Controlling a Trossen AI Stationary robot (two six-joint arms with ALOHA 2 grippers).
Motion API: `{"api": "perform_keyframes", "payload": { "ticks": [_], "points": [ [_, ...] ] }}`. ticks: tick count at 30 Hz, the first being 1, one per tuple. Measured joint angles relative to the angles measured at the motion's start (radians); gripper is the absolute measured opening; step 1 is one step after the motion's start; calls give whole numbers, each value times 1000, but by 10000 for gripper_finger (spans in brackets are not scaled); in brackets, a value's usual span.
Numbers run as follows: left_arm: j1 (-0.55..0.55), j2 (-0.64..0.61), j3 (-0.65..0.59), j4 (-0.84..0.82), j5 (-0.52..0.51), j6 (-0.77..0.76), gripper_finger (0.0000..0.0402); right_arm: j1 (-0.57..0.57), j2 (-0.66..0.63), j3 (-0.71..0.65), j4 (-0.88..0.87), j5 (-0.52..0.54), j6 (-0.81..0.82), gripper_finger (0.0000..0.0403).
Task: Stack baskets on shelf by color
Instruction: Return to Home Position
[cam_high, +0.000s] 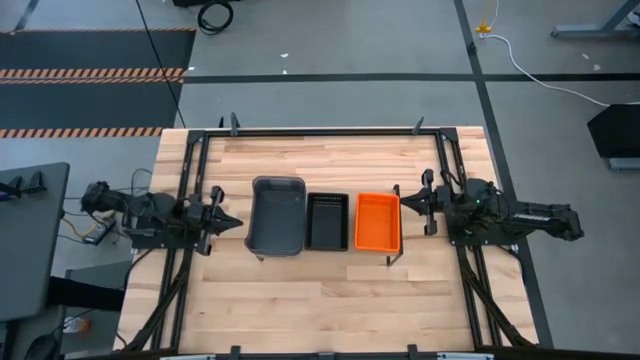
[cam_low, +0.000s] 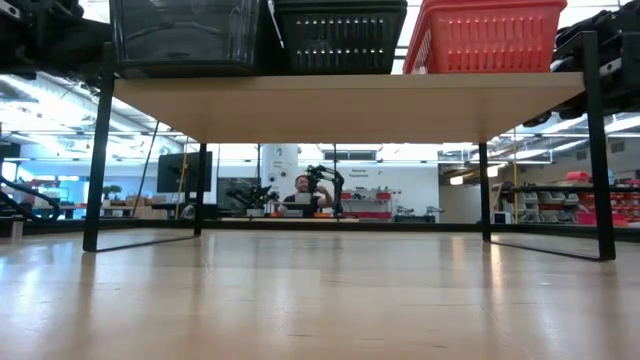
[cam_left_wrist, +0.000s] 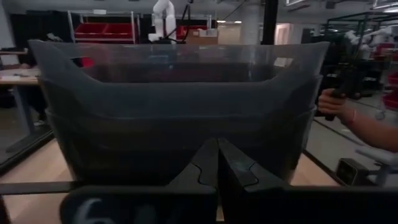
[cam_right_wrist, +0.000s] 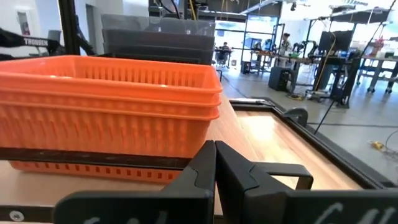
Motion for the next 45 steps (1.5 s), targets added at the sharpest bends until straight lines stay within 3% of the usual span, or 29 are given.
{"api": "perform_keyframes", "payload": {
  "ticks": [3,7,14,24,45],
  "points": [
    [32,0,0,-22,56,-18,3,0,0,0,0,0,33,11],
    [57,1,0,-111,51,-48,6,0,0,0,0,0,34,11],
    [71,24,-80,44,67,-42,5,0,1,0,0,0,50,11],
    [71,21,-81,53,33,-17,29,0,4,0,15,0,50,11],
    [70,22,-82,53,33,-17,31,0,4,0,22,0,50,12]
  ]
}}
